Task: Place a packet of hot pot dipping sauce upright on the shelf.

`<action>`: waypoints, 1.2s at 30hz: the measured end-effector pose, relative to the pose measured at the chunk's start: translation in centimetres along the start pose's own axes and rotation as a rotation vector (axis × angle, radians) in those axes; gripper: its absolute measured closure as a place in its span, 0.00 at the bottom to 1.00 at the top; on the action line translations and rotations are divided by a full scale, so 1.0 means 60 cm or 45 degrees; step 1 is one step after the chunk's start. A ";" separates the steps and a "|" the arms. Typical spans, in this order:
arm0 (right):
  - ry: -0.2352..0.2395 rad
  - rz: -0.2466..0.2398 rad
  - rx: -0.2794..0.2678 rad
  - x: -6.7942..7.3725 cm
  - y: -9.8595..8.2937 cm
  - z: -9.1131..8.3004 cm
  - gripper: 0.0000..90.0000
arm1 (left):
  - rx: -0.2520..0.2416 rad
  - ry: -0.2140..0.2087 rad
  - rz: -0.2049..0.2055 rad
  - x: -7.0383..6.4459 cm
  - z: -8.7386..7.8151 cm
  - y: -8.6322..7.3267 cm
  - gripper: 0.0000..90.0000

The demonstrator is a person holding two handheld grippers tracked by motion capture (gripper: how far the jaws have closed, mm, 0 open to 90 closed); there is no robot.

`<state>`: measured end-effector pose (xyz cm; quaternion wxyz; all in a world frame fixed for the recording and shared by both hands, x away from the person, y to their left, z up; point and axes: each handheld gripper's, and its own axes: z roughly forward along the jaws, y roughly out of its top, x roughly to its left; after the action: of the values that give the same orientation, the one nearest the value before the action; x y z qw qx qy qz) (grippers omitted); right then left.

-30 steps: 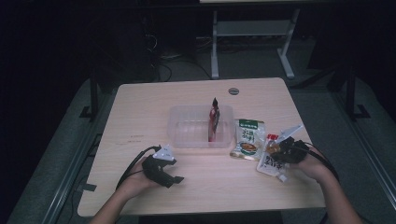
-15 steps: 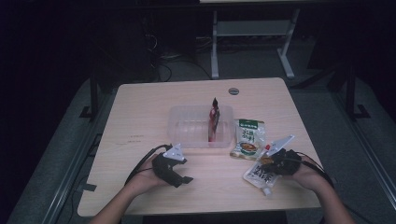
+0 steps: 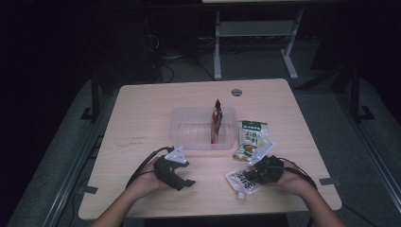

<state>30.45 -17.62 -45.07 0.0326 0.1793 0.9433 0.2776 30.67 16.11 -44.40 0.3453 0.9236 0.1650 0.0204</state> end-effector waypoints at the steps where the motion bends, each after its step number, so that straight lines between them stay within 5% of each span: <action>1: 0.008 -0.008 -0.003 0.001 0.004 0.003 1.00 | -0.018 0.005 -0.019 -0.001 -0.001 -0.003 0.27; 13: 0.092 -0.092 -0.024 0.028 0.080 0.056 1.00 | -0.003 0.053 -0.061 -0.003 -0.022 -0.027 0.27; 21: 0.082 -0.138 -0.008 0.044 0.134 0.089 1.00 | -0.021 0.073 -0.091 -0.007 -0.034 -0.035 0.29; 30: 0.114 -0.145 -0.018 0.051 0.180 0.119 1.00 | -0.025 0.091 -0.095 -0.006 -0.038 -0.036 0.29; 36: 0.110 -0.146 -0.043 0.060 0.217 0.145 1.00 | -0.052 0.110 -0.116 -0.003 -0.047 -0.038 0.39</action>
<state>32.68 -1.73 -45.30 0.0106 0.1121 0.9477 0.2985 29.41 19.45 -43.72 0.3571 0.9062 0.2212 0.0479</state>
